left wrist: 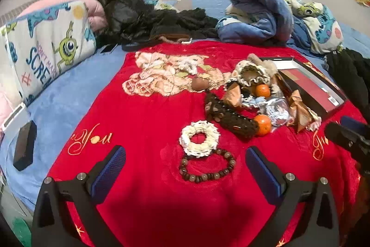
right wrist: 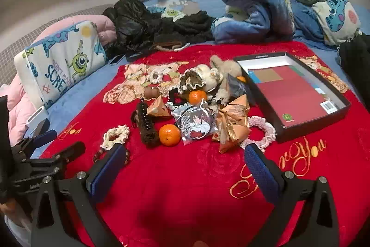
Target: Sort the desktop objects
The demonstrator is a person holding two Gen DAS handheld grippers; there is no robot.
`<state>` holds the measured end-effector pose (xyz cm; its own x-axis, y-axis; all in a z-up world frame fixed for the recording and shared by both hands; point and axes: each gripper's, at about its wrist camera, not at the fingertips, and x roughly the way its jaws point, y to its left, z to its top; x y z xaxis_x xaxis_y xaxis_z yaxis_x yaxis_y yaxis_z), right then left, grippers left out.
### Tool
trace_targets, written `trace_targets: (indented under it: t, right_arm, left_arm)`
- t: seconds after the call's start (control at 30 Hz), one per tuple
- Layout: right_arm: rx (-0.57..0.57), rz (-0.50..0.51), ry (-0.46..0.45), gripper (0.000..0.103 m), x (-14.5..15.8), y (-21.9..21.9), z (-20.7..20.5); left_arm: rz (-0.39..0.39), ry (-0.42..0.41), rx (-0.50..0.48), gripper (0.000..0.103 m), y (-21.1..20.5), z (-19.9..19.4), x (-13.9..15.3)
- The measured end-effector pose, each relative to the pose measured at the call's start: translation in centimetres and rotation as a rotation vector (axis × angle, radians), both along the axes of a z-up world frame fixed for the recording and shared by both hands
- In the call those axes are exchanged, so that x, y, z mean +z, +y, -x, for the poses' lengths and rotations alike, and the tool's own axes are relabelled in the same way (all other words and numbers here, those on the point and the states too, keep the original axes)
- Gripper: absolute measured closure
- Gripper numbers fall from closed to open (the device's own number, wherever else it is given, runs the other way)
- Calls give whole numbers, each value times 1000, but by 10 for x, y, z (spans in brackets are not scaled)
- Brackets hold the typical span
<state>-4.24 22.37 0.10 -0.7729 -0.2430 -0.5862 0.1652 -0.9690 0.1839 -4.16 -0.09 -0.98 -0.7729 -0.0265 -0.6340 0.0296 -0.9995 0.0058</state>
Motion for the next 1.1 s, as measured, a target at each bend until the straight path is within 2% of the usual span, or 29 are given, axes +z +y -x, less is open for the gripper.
trace_targets:
  t: [0.17, 0.37, 0.6, 0.7, 0.8, 0.87, 0.97, 1.03, 1.1]
  right_arm:
    - [-16, 40, -4, 0, -2, 7, 9]
    - [-63, 30, -4, 0, -6, 15, 23]
    - [-48, -38, -4, 10, -2, 15, 63]
    - [-64, -15, -26, 19, -1, 20, 88]
    - [-97, -5, -36, 24, 0, 24, 103]
    - [-107, 29, -11, 24, -6, 30, 98]
    - [-110, 23, -49, 24, -23, 35, 90]
    - [-127, 4, -57, 24, -29, 35, 86]
    - [-104, 14, -77, 25, -33, 34, 86]
  left_arm:
    - [-20, -10, 25, 0, -8, 11, -4]
    - [-12, -85, 11, 0, -5, 37, -18]
    - [-45, -170, -18, 0, -2, 80, -31]
    - [14, -198, -77, 0, 9, 112, -35]
    - [89, -222, -51, 0, 13, 138, -38]
    - [57, -234, -43, 0, 10, 139, -43]
    - [-4, -226, -32, 0, 4, 132, -56]
    - [11, -260, -29, 0, 7, 134, -61]
    - [33, -251, -32, 0, 10, 131, -63]
